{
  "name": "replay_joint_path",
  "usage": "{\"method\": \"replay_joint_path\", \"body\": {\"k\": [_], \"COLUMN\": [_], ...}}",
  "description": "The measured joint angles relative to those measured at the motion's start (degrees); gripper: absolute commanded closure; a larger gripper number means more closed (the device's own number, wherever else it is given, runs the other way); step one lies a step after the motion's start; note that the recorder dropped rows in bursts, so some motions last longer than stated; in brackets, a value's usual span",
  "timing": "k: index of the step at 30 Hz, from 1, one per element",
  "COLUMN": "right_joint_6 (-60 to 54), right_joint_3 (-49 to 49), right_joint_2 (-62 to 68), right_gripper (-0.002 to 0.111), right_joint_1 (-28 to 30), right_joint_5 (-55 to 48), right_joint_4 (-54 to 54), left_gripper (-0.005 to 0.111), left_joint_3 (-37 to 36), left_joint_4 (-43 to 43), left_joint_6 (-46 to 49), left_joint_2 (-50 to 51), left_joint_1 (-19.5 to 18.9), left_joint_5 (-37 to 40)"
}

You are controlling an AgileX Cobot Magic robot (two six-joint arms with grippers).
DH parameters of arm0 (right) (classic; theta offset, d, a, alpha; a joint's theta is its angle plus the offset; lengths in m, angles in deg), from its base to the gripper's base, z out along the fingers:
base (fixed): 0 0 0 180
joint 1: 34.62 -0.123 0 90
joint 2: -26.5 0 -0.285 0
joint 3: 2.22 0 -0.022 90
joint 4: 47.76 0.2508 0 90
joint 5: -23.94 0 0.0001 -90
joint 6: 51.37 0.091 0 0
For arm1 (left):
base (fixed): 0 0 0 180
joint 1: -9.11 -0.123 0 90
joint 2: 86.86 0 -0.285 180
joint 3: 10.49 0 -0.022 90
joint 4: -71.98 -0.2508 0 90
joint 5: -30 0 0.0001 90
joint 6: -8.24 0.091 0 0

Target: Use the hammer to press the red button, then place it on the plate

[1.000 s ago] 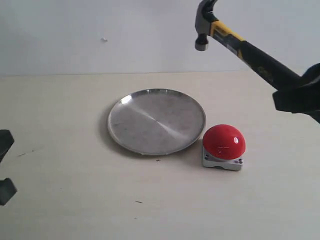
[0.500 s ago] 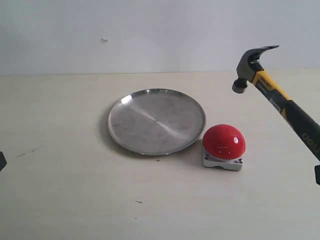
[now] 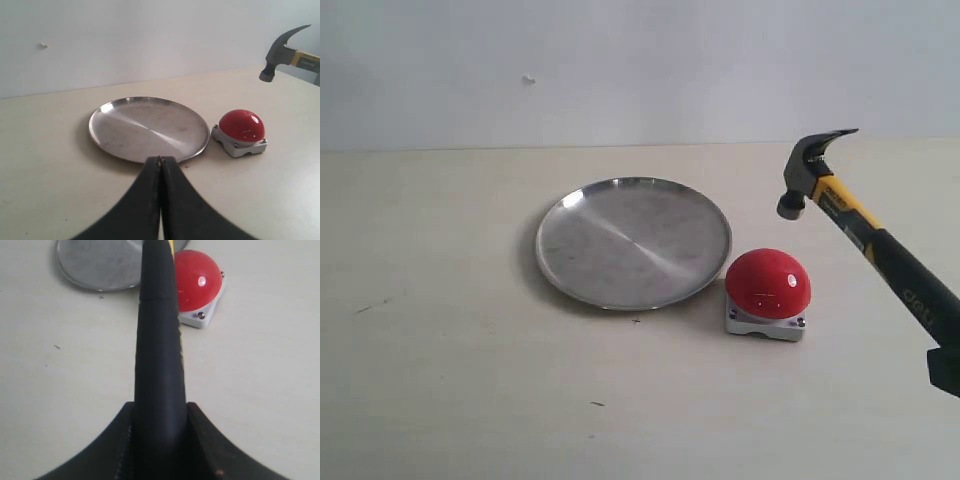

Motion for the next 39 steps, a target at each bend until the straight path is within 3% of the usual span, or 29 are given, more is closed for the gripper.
{"method": "replay_joint_path", "body": {"k": [5,10,19,31,39], "right_joint_6": [0.26,0.26,0.26,0.35,0.59], "right_joint_3": [0.61,5.18,10.88,10.09,18.18], "right_joint_2": [3.38,5.39,6.12,6.34,18.29], "right_gripper": [0.108,0.108,0.108,0.108,0.108], "right_joint_1": [0.0,0.0,0.0,0.0,0.12], "right_joint_5": [2.48,10.43,17.47,23.57,31.86], "right_joint_4": [1.44,2.6,3.2,4.98,10.85], "left_gripper": [0.107,0.107,0.107,0.107,0.107], "left_joint_3": [1.71,3.43,1.59,1.5,1.5], "left_joint_4": [15.95,19.75,20.33,20.33,20.33], "left_joint_6": [20.0,26.56,27.56,27.7,27.93], "left_joint_2": [-4.07,-7.73,-8.67,-8.67,-8.67], "left_joint_1": [0.0,0.0,0.0,0.0,0.0], "left_joint_5": [0.52,0.68,0.15,0.15,0.11]}}
